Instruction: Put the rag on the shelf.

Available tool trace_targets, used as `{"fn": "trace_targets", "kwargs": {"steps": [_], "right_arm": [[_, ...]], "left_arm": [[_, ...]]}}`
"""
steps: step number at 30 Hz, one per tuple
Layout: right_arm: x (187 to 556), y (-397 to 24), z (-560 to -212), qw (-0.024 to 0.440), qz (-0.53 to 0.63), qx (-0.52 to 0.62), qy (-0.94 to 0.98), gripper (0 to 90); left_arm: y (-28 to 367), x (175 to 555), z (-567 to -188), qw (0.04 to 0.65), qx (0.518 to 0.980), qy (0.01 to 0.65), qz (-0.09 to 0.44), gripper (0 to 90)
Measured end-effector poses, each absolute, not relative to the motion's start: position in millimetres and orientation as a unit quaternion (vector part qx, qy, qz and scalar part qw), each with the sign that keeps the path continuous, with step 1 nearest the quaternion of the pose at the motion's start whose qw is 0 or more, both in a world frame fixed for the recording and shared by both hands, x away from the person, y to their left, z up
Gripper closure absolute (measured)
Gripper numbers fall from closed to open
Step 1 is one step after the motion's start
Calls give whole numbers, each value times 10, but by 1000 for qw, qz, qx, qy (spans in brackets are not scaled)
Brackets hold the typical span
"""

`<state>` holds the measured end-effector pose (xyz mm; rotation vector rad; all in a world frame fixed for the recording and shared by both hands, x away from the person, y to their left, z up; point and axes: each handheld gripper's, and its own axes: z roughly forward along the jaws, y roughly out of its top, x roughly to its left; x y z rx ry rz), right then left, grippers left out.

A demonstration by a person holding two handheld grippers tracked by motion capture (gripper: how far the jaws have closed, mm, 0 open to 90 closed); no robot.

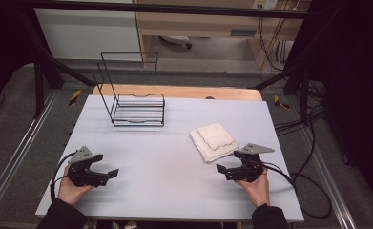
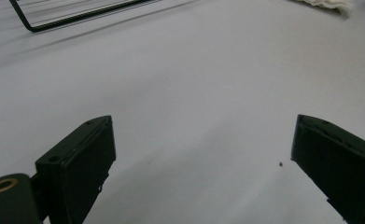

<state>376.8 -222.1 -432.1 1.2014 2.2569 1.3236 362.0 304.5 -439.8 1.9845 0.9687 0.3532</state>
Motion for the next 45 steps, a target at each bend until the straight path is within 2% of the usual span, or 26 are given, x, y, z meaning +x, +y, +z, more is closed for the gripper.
{"fn": "trace_targets", "kwargs": {"steps": [6,8,9,12,19,23,31,34,35,37,45], "right_arm": [[3833,-2047,-4281,139,447,408,784,111],[3876,-1945,-4274,146,442,399,790,184],[3876,-1945,-4274,146,442,399,790,184],[3955,-1824,-4291,148,427,398,798,271],[4102,-1634,-4391,160,398,387,816,394],[4150,-1598,-4439,156,387,393,819,445],[4165,-1530,-4513,192,356,371,836,529],[4153,-1502,-4522,205,345,360,842,535],[4136,-1469,-4525,224,330,352,847,574],[4138,-1464,-4520,228,325,356,846,621],[4179,-1490,-4493,227,319,370,842,769]], "left_arm": [[3048,3626,-4404,434,799,391,142,64],[3050,3625,-4405,434,799,392,142,65],[3050,3625,-4405,434,799,392,142,66],[3054,3625,-4401,435,797,393,143,68],[3044,3622,-4398,434,798,393,143,74],[3037,3622,-4395,434,798,392,142,77],[3038,3624,-4398,433,798,393,141,81],[3038,3623,-4397,433,798,394,142,82],[3035,3623,-4396,433,799,393,141,83],[3033,3623,-4396,433,799,393,141,83],[3040,3623,-4397,433,798,395,141,85]]}}
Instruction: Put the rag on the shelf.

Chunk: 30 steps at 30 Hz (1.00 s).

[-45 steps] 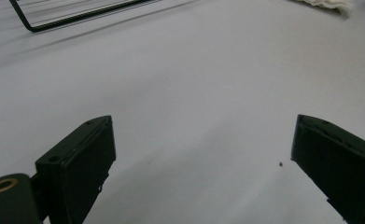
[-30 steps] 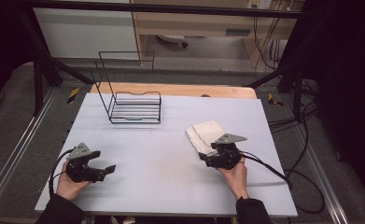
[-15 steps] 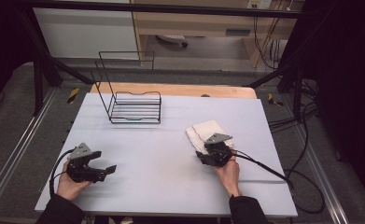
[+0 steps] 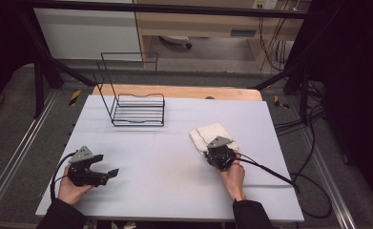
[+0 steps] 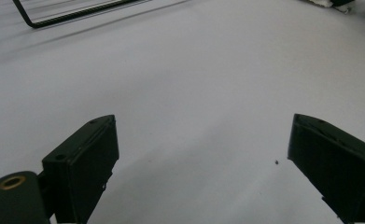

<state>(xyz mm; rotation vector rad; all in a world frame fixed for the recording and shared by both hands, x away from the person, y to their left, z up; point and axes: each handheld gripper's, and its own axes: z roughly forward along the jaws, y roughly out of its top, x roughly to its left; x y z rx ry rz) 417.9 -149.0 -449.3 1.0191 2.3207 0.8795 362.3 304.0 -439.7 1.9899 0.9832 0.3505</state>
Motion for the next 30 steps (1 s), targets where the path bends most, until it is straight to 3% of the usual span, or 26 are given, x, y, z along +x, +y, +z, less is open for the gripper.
{"fn": "trace_targets", "kwargs": {"steps": [10,22,30], "right_arm": [[4192,-1517,-4412,212,336,393,829,836],[4068,-1451,-4270,169,373,383,828,837],[4154,-1394,-4438,181,337,372,846,812]], "left_arm": [[3045,3628,-4397,432,799,394,140,87],[3049,3624,-4394,431,799,395,142,88],[3044,3623,-4396,430,800,394,142,89]]}}
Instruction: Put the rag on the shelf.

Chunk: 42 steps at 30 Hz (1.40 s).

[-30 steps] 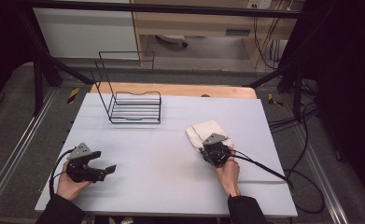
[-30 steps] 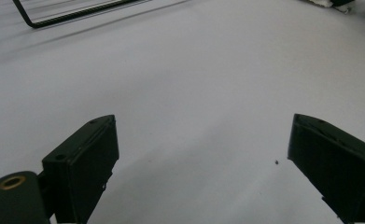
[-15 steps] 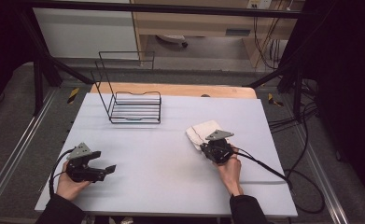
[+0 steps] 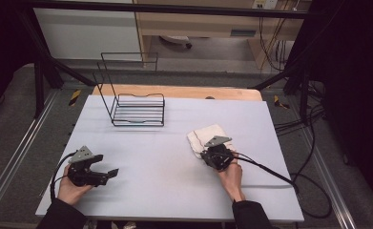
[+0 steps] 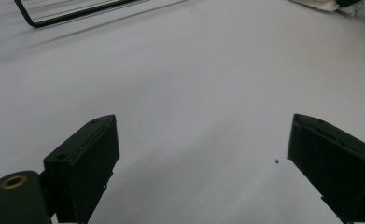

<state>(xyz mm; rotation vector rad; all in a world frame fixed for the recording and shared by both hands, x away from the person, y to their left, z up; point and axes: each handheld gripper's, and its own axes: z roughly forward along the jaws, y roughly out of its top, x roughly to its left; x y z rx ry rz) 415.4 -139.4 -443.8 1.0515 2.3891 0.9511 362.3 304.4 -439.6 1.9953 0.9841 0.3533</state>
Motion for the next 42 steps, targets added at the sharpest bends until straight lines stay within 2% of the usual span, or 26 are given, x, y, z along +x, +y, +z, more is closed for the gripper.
{"fn": "trace_targets", "kwargs": {"steps": [3,4,5,7,13,17,26,28,32,39,42], "right_arm": [[4154,-1398,-4429,176,342,372,845,761],[4151,-1422,-4402,174,359,368,840,589],[4156,-1444,-4370,180,360,363,840,581],[4178,-1523,-4289,197,370,363,832,499],[4295,-1998,-4216,233,360,431,794,513],[4332,-2196,-4361,206,344,462,791,558],[4396,-2254,-4454,203,332,463,796,582],[4389,-2249,-4454,198,332,466,796,618],[4309,-2251,-4418,208,330,462,796,609],[4270,-2251,-4433,200,329,461,800,667],[4275,-2217,-4454,183,332,477,793,743]], "left_arm": [[3044,3622,-4396,431,799,394,142,88],[3046,3624,-4397,430,800,395,141,88],[3046,3624,-4397,430,800,394,141,88],[3045,3622,-4396,431,799,395,141,88],[3045,3626,-4398,430,800,395,140,88],[3034,3626,-4396,429,801,393,141,88],[3033,3621,-4395,429,801,393,140,88],[3033,3621,-4396,429,801,393,141,88],[3035,3615,-4389,432,799,393,142,88],[3025,3616,-4394,429,802,392,140,89],[3023,3615,-4392,431,802,390,140,90]]}}
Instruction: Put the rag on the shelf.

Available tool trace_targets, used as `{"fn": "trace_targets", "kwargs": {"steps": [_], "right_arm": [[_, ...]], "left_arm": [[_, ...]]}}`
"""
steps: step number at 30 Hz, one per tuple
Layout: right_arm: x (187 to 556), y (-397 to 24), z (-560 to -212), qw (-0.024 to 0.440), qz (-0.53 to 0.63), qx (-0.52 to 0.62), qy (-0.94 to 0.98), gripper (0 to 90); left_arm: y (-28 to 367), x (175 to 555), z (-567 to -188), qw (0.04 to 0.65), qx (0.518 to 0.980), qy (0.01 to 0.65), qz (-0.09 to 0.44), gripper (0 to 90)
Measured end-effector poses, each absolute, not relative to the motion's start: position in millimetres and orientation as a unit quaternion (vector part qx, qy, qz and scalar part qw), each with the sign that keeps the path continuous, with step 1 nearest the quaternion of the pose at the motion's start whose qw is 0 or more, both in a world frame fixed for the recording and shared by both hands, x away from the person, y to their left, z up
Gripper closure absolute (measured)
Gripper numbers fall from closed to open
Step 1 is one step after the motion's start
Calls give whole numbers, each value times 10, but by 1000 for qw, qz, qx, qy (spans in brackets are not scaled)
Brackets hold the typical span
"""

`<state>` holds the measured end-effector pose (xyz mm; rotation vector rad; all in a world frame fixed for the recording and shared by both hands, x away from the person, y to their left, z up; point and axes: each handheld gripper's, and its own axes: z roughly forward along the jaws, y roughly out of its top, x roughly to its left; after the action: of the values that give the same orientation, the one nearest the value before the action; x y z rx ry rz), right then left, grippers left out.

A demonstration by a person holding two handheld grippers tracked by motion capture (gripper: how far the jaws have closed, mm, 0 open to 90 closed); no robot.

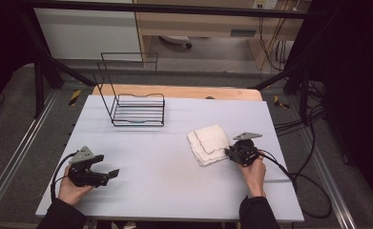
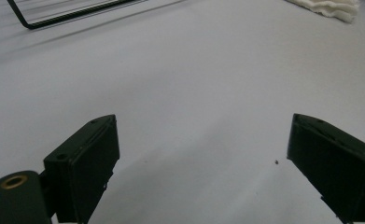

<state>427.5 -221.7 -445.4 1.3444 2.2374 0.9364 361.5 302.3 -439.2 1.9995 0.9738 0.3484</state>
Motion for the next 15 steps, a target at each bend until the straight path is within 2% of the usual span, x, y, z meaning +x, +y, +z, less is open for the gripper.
{"fn": "trace_targets", "kwargs": {"steps": [11,15], "right_arm": [[4273,-2215,-4439,166,333,505,779,840],[4152,-2198,-4373,131,358,516,767,847]], "left_arm": [[3017,3615,-4395,429,803,389,138,90],[3033,3616,-4391,430,802,391,138,92]]}}
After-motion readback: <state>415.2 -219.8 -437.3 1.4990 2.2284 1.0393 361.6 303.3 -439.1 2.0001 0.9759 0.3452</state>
